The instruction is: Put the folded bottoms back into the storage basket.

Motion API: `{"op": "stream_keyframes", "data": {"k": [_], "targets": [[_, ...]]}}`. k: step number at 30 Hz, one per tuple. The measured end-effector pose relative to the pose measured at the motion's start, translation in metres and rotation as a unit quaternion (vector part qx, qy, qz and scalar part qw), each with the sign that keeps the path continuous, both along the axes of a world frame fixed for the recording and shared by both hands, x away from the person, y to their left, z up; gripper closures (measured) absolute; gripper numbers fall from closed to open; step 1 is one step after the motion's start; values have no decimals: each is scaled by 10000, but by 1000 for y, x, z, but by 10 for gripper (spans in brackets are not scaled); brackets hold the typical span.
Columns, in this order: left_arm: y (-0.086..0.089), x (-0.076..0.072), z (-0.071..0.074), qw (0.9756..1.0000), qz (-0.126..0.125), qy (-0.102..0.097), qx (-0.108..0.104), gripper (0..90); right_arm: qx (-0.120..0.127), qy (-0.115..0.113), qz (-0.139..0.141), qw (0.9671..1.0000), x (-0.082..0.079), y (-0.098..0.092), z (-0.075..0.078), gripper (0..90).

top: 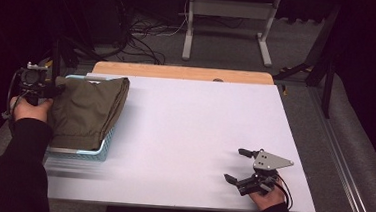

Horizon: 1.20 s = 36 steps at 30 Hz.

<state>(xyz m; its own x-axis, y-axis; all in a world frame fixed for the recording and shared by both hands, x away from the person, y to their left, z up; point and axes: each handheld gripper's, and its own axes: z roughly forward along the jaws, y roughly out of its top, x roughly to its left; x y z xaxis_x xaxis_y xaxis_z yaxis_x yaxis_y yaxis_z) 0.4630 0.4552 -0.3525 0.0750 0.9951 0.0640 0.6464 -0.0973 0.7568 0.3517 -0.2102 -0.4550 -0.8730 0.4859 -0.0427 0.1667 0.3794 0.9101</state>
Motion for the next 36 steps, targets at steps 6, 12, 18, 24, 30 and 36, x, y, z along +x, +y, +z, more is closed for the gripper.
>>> {"op": "stream_keyframes", "data": {"k": [6, 12, 18, 24, 30, 36], "targets": [[-17, -4, 15, 9992, -248, -314, -85, 422, 4, 1, 7, 10000, 0, 0, 0, 12], [-44, -2, 23, 9964, -672, -461, -221, 411, 17, 3, 24, 10000, 0, 0, 0, 12], [-67, 2, 24, 9922, -1097, -447, -384, 418, 17, 9, 40, 10000, 0, 0, 0, 12], [-91, 13, 17, 9859, -1589, -284, -441, 633, 9, 8, 51, 10000, 0, 0, 0, 12], [-110, 23, 9, 9824, -1815, -93, -422, 878, 21, 6, 66, 10000, 0, 0, 0, 12], [-120, 37, -5, 9830, -1795, 121, -378, 896, 17, 20, 69, 10000, 0, 0, 0, 12]]}}
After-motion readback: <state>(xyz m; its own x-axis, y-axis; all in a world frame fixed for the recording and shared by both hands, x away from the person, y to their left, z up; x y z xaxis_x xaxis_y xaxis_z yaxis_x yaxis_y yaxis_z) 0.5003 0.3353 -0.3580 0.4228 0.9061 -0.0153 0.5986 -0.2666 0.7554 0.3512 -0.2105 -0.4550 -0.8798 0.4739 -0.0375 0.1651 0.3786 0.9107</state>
